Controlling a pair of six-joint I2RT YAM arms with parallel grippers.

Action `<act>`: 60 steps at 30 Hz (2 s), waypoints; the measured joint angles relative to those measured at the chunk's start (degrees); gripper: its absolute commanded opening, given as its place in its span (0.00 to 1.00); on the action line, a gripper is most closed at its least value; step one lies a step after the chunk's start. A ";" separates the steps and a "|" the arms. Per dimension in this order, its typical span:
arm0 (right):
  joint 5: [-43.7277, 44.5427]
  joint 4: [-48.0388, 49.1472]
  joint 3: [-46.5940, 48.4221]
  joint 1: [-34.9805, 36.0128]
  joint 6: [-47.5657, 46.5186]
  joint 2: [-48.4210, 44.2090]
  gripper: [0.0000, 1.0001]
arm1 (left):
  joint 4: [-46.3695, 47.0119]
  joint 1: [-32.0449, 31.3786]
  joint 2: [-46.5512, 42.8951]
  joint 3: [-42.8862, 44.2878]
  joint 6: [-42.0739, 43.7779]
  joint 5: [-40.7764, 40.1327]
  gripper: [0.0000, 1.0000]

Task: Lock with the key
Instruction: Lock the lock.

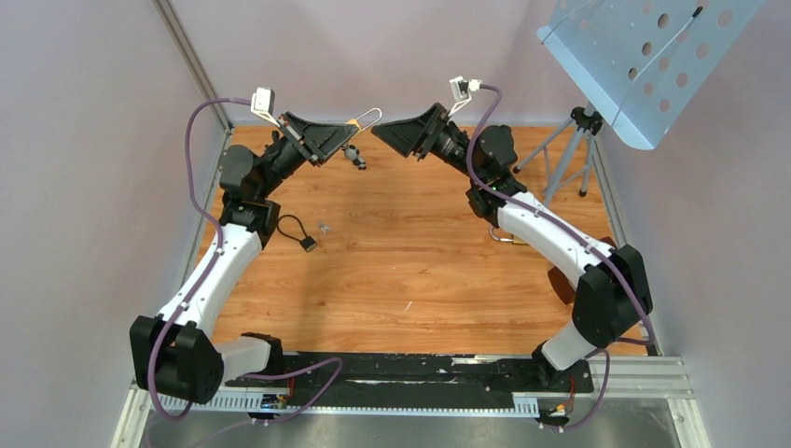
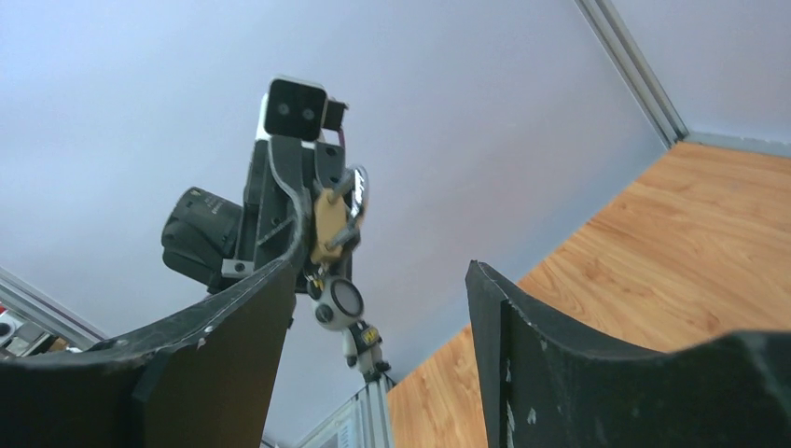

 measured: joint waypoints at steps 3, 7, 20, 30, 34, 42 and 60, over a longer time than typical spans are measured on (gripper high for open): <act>0.02 0.63 2.93 0.52 0.55 1.57 0.63 | -0.07 0.00 0.00 0.00 -0.42 0.07 0.00; 0.15 0.76 5.95 1.62 0.81 3.19 0.56 | 0.31 -0.09 0.00 0.00 -0.85 0.46 0.00; 1.60 2.14 10.29 2.69 1.18 5.66 0.36 | 3.32 -1.27 0.11 1.60 -0.15 3.23 0.00; 0.83 6.19 10.67 2.97 3.50 5.86 0.00 | 6.73 -1.51 0.46 1.46 -0.44 3.48 0.46; 0.94 5.73 10.67 3.19 2.58 5.84 0.00 | 7.63 -1.57 0.48 1.36 -0.85 3.50 0.73; 0.94 -1.05 10.51 2.49 -1.40 4.33 0.00 | 4.31 -1.11 0.28 1.57 4.90 10.49 0.76; -9.18 -2.91 8.74 1.05 -5.92 -0.35 0.00 | -4.20 1.81 1.25 5.62 17.99 27.69 0.58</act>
